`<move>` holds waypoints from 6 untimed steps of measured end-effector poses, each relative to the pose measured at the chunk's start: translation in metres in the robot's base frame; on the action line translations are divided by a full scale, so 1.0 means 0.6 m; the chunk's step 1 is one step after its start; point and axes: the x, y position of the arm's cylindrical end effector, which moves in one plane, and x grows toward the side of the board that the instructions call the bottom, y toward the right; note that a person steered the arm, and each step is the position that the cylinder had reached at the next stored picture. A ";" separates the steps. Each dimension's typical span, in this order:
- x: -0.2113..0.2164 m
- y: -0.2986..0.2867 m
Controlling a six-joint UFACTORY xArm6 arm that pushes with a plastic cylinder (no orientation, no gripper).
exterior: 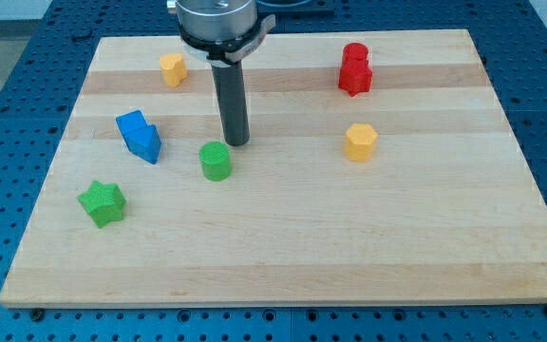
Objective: Move green circle to the left side of the board
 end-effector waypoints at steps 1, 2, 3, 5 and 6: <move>0.028 -0.021; 0.054 -0.056; 0.082 -0.086; 0.102 -0.024; 0.121 -0.005</move>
